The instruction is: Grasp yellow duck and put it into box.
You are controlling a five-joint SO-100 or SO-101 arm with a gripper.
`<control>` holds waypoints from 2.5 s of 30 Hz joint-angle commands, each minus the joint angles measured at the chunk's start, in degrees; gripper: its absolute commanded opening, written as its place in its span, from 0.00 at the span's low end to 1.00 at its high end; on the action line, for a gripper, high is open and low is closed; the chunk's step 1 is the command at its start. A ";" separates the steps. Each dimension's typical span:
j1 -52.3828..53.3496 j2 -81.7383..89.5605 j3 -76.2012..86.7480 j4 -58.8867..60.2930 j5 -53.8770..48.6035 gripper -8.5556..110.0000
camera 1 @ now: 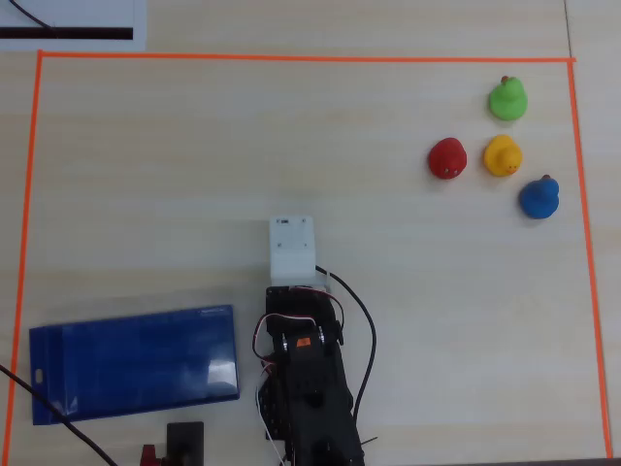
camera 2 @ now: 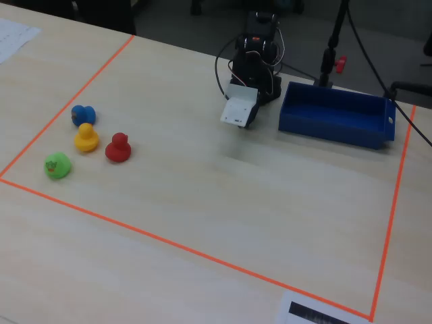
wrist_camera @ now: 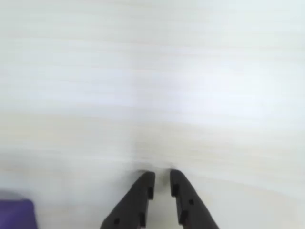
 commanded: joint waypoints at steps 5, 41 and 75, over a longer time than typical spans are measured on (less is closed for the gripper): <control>6.15 -2.81 -0.62 -33.22 -2.20 0.07; 54.05 -83.58 -57.66 -83.06 16.52 0.19; 53.35 -114.70 -74.36 -96.24 17.67 0.28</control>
